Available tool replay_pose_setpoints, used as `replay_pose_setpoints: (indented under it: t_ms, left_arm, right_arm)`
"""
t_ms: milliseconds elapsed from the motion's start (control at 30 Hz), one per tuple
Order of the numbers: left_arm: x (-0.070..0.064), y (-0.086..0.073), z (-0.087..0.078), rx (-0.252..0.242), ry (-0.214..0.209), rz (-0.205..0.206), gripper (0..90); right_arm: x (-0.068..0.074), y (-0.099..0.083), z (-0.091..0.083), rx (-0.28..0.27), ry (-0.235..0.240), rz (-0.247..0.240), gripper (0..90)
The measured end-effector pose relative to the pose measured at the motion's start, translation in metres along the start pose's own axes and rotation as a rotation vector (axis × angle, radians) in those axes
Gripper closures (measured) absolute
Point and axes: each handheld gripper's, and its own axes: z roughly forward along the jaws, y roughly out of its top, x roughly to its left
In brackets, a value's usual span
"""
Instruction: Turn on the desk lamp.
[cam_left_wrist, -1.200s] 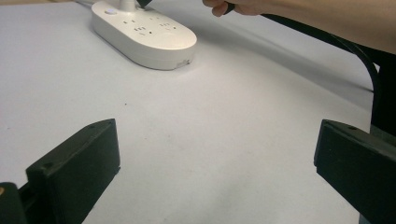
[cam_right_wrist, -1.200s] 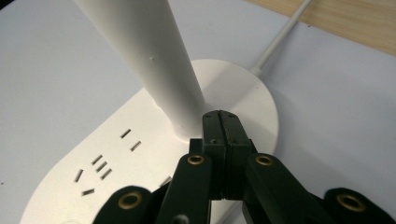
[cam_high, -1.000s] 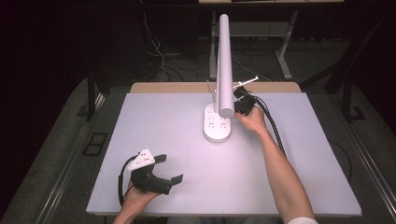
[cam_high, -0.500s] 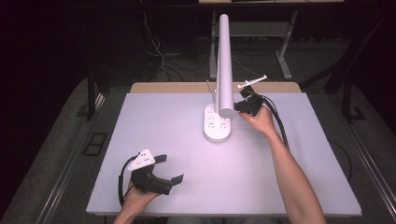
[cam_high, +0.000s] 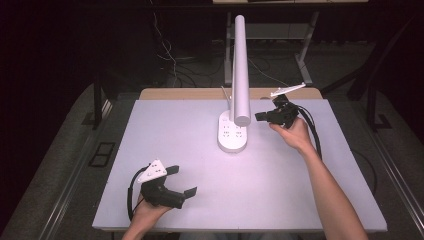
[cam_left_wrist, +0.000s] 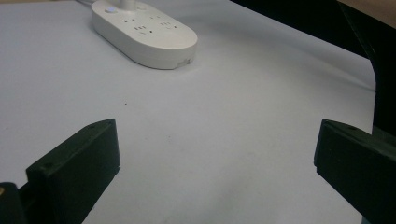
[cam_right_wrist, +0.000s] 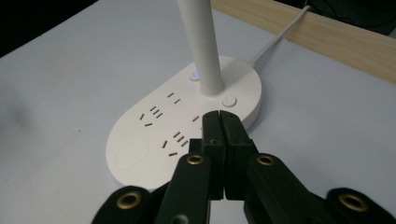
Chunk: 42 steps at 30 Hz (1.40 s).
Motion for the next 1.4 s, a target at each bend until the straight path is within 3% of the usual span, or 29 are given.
replay_pose_setpoints:
  t_ms: [200, 233, 267, 400, 500, 567, 600, 667, 1167, 1400]
  left_arm:
    - [0.000, 0.000, 0.000, 0.000, 0.000, 0.000, 0.0]
    - [0.000, 0.000, 0.000, -0.001, -0.001, 0.000, 0.0]
    - [0.000, 0.000, 0.000, 0.000, -0.001, -0.001, 0.0]
    - [-0.001, 0.000, 0.001, -0.002, -0.001, -0.002, 0.0]
    - [0.000, 0.001, 0.001, -0.002, -0.001, 0.001, 0.0]
    - [0.000, 0.001, 0.001, -0.002, -0.001, 0.000, 0.0]
    - [0.000, 0.001, 0.001, -0.002, -0.001, 0.000, 0.0]
    - [0.000, 0.001, 0.001, -0.001, -0.002, 0.002, 0.0]
    - [-0.001, 0.001, 0.001, -0.004, 0.004, 0.000, 0.0]
    - [0.000, 0.001, 0.000, -0.004, 0.007, 0.001, 0.0]
  right_arm:
    - [0.004, -0.010, -0.021, -0.032, 0.015, 0.041, 58.8]
    - [0.004, -0.010, -0.021, -0.032, 0.015, 0.041, 58.8]
    - [0.006, -0.013, -0.028, -0.047, 0.013, 0.053, 48.9]
    - [0.013, -0.019, -0.036, -0.044, -0.004, 0.037, 25.1]
    - [0.018, -0.026, -0.042, -0.038, -0.015, 0.035, 12.8]
    - [0.021, -0.028, -0.044, -0.040, -0.024, 0.029, 10.7]
    - [0.025, -0.032, -0.050, -0.056, -0.014, 0.033, 0.0]
    - [0.027, -0.034, -0.053, -0.055, -0.015, 0.048, 0.3]
    - [0.059, -0.077, -0.086, -0.120, 0.009, 0.021, 0.3]
    - [0.073, -0.109, -0.096, -0.136, 0.004, 0.028, 0.3]
